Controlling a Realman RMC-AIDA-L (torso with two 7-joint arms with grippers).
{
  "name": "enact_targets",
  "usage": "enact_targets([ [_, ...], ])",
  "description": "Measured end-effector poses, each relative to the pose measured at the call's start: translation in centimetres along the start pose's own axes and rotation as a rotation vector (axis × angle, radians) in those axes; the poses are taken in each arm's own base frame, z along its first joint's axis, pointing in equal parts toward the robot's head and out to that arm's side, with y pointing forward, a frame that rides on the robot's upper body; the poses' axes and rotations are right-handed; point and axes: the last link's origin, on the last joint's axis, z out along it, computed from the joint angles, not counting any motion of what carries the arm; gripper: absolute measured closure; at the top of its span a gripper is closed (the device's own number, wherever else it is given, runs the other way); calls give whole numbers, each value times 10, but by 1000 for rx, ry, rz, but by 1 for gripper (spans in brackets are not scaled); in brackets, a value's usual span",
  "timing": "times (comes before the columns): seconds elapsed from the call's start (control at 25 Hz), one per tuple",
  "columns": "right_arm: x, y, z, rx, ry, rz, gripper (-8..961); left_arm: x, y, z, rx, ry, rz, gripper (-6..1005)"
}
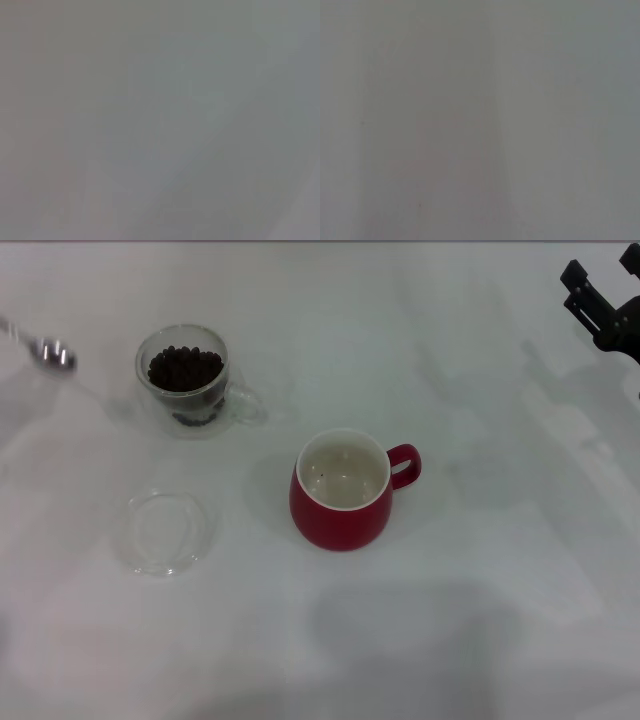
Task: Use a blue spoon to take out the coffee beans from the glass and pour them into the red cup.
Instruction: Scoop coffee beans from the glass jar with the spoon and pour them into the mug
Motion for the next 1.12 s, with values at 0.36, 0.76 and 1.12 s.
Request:
enact_targets([
  [0.36, -1, 1, -1, -4, -9, 7, 127, -4, 7, 93, -10, -184, 290, 863],
  [0.76, 1, 0, -6, 6, -4, 23, 127, -40, 19, 125, -47, -318, 376, 863],
  [1.12, 1, 0, -7, 7, -4, 24, 127, -60, 12, 117, -11, -382, 389, 864],
])
